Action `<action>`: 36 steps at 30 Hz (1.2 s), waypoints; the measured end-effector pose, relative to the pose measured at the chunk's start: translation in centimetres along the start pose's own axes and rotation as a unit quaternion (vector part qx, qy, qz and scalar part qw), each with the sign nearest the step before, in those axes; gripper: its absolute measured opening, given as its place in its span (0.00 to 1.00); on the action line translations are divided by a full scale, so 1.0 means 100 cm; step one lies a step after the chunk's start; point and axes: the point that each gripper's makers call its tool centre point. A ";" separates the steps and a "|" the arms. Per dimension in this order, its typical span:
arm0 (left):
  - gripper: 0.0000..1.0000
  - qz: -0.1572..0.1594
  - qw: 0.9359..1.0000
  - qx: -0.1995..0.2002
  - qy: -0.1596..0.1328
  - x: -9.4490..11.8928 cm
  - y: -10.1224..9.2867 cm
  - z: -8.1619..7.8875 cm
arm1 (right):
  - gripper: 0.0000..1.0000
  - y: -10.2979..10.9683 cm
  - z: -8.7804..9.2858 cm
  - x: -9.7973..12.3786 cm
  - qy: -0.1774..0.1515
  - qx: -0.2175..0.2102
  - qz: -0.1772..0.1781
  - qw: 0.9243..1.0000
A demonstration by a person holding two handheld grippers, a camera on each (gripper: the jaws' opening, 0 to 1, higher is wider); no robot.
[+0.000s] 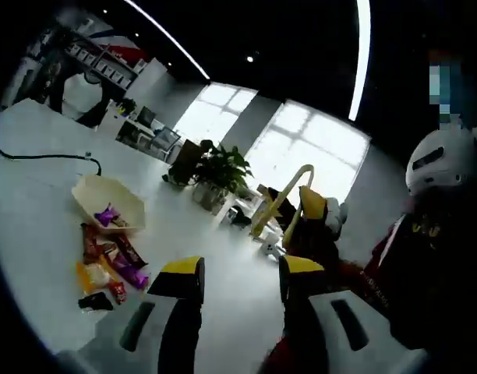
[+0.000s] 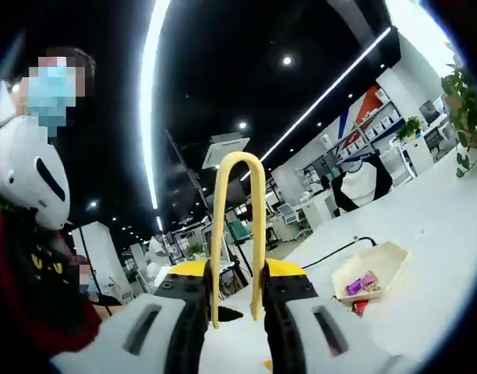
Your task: Place the target food into the container with the food tongs after gripping and lifting it, then release it inside without dropping or visibly crushing the food.
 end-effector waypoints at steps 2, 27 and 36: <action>0.44 0.058 0.998 -0.020 -0.014 -0.017 -0.027 -0.014 | 0.22 0.013 -0.006 -0.006 -0.008 -0.019 -0.015 1.000; 0.21 0.175 0.979 0.005 -0.101 -0.017 -0.073 -0.051 | 0.18 0.079 -0.038 -0.051 0.043 -0.056 -0.065 0.995; 0.19 0.169 0.976 0.017 -0.139 -0.009 -0.068 -0.061 | 0.17 0.072 -0.045 -0.058 0.063 -0.085 -0.049 0.993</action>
Point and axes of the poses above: the point that each gripper's makers call its tool centre point, and the gripper's own axes: x roughly backward along the fingers, y roughly to its left, z roughly out of its underside, and after that the axes turned 11 degrees about -y, right-handed
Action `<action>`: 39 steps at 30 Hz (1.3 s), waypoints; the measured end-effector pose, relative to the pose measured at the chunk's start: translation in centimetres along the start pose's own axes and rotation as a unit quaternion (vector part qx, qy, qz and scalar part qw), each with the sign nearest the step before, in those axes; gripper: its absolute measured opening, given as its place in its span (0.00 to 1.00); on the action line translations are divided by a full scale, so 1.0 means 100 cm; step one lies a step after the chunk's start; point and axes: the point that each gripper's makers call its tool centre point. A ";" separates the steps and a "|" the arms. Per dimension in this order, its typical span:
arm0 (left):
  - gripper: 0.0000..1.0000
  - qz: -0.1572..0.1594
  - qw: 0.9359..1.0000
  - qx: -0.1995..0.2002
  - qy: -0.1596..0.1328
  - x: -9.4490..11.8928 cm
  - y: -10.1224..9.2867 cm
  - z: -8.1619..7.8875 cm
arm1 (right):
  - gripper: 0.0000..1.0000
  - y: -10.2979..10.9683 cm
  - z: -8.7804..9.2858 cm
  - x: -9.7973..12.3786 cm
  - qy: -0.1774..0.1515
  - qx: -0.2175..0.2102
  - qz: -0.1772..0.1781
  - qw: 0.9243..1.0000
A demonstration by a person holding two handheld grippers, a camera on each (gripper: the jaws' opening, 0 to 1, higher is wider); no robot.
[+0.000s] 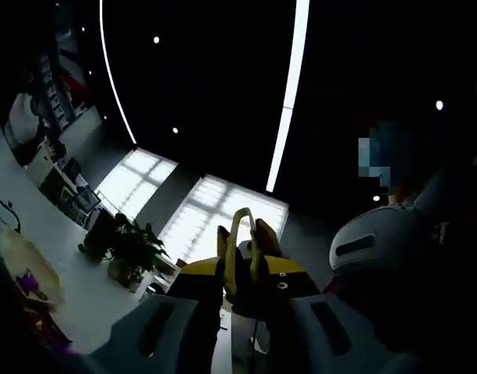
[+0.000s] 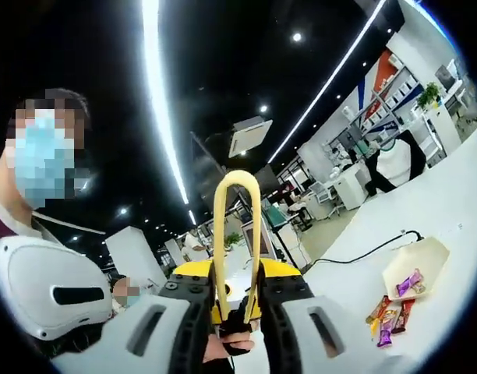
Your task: Place the target food into the container with the food tongs after gripping and lifting it, then release it inside without dropping or visibly crushing the food.
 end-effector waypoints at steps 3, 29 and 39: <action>0.20 -0.001 1.000 -0.010 0.014 0.000 -0.001 0.004 | 0.17 0.002 0.001 0.000 0.004 0.012 0.001 1.000; 0.21 -0.012 0.998 -0.014 0.058 0.013 0.001 0.014 | 0.18 0.001 0.020 0.002 0.064 0.080 -0.020 0.995; 0.32 -0.086 0.991 -0.042 0.090 0.026 0.032 0.026 | 0.20 -0.024 0.042 0.015 0.113 0.182 0.008 0.977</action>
Point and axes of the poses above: the point that each gripper's makers call its tool centre point, and the gripper's own axes: x roughly backward along the fingers, y roughly to its left, z roughly out of its underside, and after that the axes turned 11 degrees about -y, right-handed
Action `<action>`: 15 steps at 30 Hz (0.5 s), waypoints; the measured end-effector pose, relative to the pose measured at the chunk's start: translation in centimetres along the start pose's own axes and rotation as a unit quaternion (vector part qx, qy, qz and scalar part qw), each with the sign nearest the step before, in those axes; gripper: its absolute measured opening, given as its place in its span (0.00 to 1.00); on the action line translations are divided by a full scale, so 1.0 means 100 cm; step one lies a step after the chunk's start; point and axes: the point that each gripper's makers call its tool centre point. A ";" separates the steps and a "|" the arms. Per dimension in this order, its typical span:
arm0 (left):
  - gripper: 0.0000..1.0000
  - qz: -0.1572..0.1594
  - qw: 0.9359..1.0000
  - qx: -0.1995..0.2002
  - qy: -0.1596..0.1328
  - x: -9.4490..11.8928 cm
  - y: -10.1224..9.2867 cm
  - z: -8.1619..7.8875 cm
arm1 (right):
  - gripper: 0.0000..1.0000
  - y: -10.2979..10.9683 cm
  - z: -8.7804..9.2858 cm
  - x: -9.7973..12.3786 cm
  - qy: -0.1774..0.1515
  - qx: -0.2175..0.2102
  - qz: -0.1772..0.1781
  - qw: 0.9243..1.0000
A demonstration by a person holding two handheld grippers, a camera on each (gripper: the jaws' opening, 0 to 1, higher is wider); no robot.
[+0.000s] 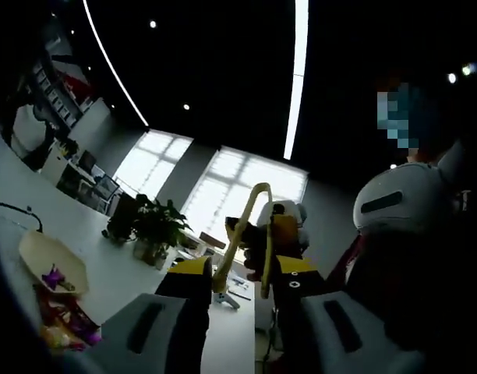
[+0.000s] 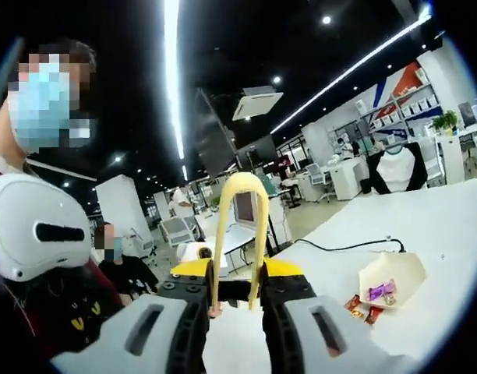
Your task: Place the target food into the container with the food tongs after gripping and lifting it, then release it inside without dropping or visibly crushing the food.
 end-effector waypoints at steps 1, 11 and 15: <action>0.30 -0.011 1.000 -0.007 -0.003 0.003 0.005 -0.003 | 0.20 -0.004 0.008 0.001 0.017 0.023 0.010 1.000; 0.32 -0.150 0.987 -0.061 -0.006 0.084 0.043 -0.036 | 0.21 -0.038 0.059 0.004 0.020 0.059 0.067 0.996; 0.32 -0.199 0.976 -0.090 -0.004 0.118 0.048 -0.044 | 0.21 -0.039 0.089 -0.001 0.042 0.074 0.065 0.994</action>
Point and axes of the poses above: the point that each gripper's makers call its tool centre point, and the gripper's own axes: x roughly backward along the fingers, y roughly to its left, z roughly out of its underside, and after that the axes turned 11 degrees about -y, right-handed
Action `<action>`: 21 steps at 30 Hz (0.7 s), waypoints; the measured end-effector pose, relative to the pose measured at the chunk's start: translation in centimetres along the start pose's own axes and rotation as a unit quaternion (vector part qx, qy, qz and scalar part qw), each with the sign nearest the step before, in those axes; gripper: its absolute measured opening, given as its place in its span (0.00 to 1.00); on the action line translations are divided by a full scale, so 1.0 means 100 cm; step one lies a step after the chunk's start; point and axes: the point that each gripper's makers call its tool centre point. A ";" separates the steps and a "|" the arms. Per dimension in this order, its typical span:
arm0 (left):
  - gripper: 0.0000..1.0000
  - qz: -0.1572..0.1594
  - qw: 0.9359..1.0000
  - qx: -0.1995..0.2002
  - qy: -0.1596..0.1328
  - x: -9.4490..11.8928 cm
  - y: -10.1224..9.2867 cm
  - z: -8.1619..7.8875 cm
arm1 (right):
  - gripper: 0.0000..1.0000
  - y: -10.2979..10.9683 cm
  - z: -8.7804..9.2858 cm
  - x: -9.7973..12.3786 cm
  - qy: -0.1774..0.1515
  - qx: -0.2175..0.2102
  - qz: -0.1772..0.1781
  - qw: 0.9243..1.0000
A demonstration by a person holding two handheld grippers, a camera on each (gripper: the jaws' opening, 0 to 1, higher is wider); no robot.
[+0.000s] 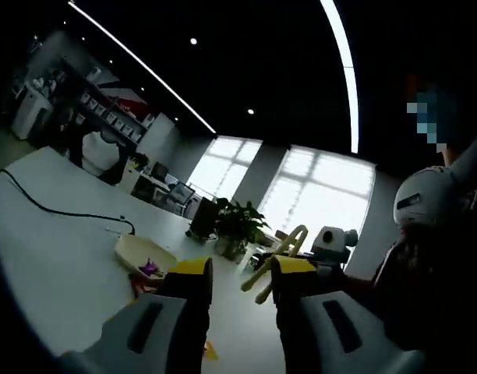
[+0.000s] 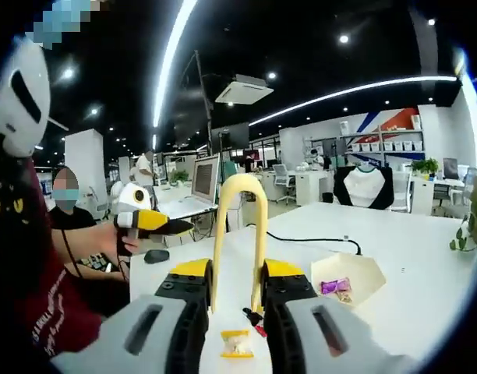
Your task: Place the target food into the container with the food tongs after gripping and lifting it, then release it inside without dropping or visibly crushing the food.
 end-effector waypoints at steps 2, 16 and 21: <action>0.32 -0.039 0.998 -0.045 0.020 0.013 0.014 0.003 | 0.21 0.002 0.014 -0.005 0.009 0.015 -0.001 1.000; 0.58 -0.141 0.948 -0.224 0.176 0.059 0.042 0.028 | 0.21 0.008 0.064 -0.032 0.025 0.052 -0.020 0.998; 0.61 -0.159 0.947 -0.215 0.176 0.076 0.047 0.025 | 0.22 0.000 0.094 -0.034 0.057 0.016 0.001 0.998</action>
Point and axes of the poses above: the point that each gripper's makers call its tool centre point, and the gripper's own axes: x roughly backward along the fingers, y roughly to its left, z roughly out of its underside, and after that the axes turned 11 degrees about -y, right-handed
